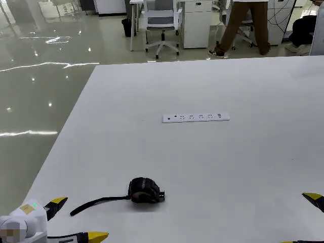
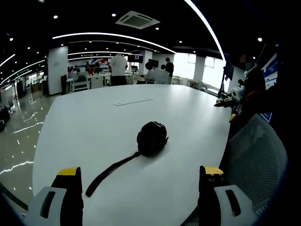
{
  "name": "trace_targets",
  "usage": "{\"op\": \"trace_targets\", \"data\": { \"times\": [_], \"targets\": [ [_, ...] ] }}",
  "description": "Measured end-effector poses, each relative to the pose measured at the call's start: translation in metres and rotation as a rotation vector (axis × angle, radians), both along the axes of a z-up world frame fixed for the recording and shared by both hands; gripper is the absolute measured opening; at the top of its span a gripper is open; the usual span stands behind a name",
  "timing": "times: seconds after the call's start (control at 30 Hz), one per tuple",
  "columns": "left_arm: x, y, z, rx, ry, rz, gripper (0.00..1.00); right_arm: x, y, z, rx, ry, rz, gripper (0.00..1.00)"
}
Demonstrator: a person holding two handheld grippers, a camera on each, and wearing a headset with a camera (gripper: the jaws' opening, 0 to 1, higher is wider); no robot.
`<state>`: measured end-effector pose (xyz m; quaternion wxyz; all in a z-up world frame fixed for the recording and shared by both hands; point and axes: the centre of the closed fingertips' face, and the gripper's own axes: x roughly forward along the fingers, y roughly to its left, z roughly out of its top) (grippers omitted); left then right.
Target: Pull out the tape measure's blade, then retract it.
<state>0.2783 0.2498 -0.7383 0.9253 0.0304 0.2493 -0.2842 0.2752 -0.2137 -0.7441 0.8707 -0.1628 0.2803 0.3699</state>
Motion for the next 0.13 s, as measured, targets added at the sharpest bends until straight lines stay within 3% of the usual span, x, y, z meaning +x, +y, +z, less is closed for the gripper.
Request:
{"op": "trace_targets", "data": {
  "times": [0.13],
  "targets": [
    [0.0000, -0.0010, 0.0029, 0.001, -0.008, 0.003, 1.00, -0.0003, -0.0012, 0.0018, 0.001, 0.000, -0.005, 1.00]
  ]
}}
